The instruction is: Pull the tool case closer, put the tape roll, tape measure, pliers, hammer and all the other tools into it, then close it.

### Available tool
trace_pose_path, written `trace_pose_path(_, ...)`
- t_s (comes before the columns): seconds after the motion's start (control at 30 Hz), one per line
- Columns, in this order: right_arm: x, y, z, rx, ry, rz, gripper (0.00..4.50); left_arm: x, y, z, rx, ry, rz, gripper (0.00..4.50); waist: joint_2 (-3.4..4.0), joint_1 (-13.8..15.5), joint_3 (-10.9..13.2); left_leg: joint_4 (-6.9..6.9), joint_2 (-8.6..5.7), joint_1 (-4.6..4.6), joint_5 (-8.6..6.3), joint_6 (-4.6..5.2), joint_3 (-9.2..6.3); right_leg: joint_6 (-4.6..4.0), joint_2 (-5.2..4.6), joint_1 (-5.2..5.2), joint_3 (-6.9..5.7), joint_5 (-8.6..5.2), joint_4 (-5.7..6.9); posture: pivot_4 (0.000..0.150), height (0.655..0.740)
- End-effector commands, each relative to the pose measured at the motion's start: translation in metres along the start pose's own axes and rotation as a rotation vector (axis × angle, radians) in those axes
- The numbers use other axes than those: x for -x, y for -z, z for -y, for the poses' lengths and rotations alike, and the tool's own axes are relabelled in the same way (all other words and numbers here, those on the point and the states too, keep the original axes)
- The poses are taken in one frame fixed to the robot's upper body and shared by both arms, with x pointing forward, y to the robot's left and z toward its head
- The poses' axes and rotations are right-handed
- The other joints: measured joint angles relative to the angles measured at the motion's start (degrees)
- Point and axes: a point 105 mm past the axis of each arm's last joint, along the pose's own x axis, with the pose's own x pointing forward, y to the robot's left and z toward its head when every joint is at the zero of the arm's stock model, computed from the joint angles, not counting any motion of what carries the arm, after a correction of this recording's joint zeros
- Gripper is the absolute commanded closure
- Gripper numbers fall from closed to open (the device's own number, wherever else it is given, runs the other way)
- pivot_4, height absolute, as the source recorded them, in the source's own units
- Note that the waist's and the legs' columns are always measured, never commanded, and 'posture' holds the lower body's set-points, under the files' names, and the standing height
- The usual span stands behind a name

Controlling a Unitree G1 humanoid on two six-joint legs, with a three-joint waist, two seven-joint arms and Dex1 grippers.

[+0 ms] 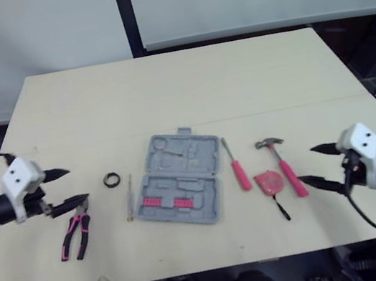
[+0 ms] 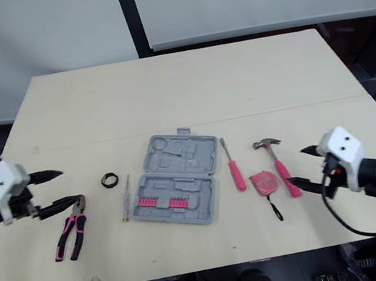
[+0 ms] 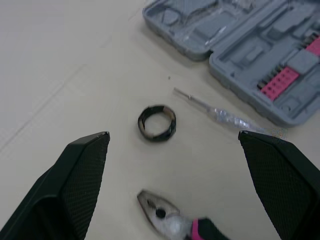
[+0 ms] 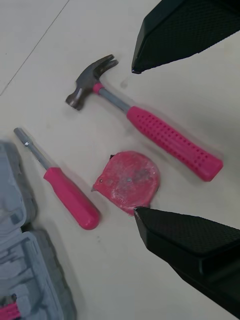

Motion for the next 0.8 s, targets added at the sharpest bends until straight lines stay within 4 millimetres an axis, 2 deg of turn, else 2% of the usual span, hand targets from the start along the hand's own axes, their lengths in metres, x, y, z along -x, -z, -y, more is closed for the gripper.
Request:
trace_pose_path(0.03, -0.012, -0.010, -0.015, 0.018, -0.045, 0.013, 0.00, -0.011, -0.001, 0.000, -0.047, 0.062, -0.022, 0.05, 0.00, 0.1, 0.0, 0.01, 0.00, -0.01, 0.00, 0.00, 0.00, 0.00, 0.01, 0.00, 0.00, 0.00, 0.00, 0.150, 0.7400)
trace_pose_path(0.13, -0.032, -0.015, -0.025, 0.011, -0.072, 0.024, 0.00, -0.031, -0.008, 0.000, -0.088, 0.134, -0.014, 0.05, 0.00, 0.2, 0.0, 0.06, 0.04, -0.01, 0.00, 0.00, 0.01, 0.01, 0.05, 0.00, -0.01, 0.00, 0.01, 0.150, 0.7400)
trace_pose_path(0.23, -0.051, -0.017, -0.034, 0.006, -0.101, 0.015, 0.00, -0.050, -0.010, -0.002, -0.118, 0.179, -0.023, 0.89, -0.01, 0.6, 0.0, 0.27, 0.10, -0.03, 0.00, -0.01, 0.00, 0.01, 0.10, -0.03, 0.00, 0.00, 0.20, 0.150, 0.7400)
trace_pose_path(0.3, -0.061, -0.016, -0.038, 0.008, -0.119, -0.004, 0.00, -0.060, -0.008, -0.002, -0.140, 0.206, -0.041, 1.88, 0.00, 0.8, 0.0, 0.41, 0.12, -0.04, -0.05, -0.03, 0.01, 0.03, 0.11, -0.06, -0.02, -0.01, 0.34, 0.150, 0.7400)
trace_pose_path(0.33, -0.066, -0.015, -0.040, 0.008, -0.125, -0.014, 0.25, -0.065, -0.008, -0.003, -0.146, 0.213, -0.047, 2.40, -0.01, 0.9, 0.0, 0.45, 0.17, -0.04, -0.07, -0.03, 0.02, 0.03, 0.13, -0.08, -0.03, -0.01, 0.35, 0.150, 0.7400)
trace_pose_path(0.4, -0.079, -0.015, -0.038, 0.003, -0.110, -0.026, 0.91, -0.078, -0.007, -0.003, -0.160, 0.224, -0.060, 3.51, -0.01, 1.1, 0.0, 0.51, 0.20, -0.04, -0.08, -0.02, 0.03, 0.03, 0.12, -0.10, -0.06, -0.01, 0.39, 0.150, 0.7400)
trace_pose_path(0.47, -0.089, -0.014, -0.036, 0.004, -0.093, -0.038, 1.90, -0.087, -0.007, -0.004, -0.169, 0.227, -0.068, 4.50, -0.01, 1.1, 0.0, 0.59, 0.22, -0.07, -0.08, -0.02, 0.04, 0.03, 0.12, -0.14, -0.07, -0.01, 0.47, 0.150, 0.7400)
trace_pose_path(0.63, -0.107, -0.015, -0.035, 0.006, -0.089, -0.062, 4.42, -0.106, -0.009, -0.002, -0.181, 0.237, -0.077, 4.50, -0.03, 1.2, 0.0, 0.76, 0.24, -0.14, -0.11, -0.02, 0.03, 0.03, 0.08, -0.24, -0.16, -0.01, 0.65, 0.150, 0.7400)
trace_pose_path(0.8, -0.124, -0.018, -0.037, 0.005, -0.086, -0.063, 4.47, -0.125, -0.008, 0.000, -0.166, 0.218, -0.094, 4.50, -0.03, 1.2, 0.0, 0.78, 0.25, -0.14, -0.11, -0.02, 0.04, 0.03, 0.08, -0.26, -0.21, -0.01, 0.69, 0.150, 0.7400)
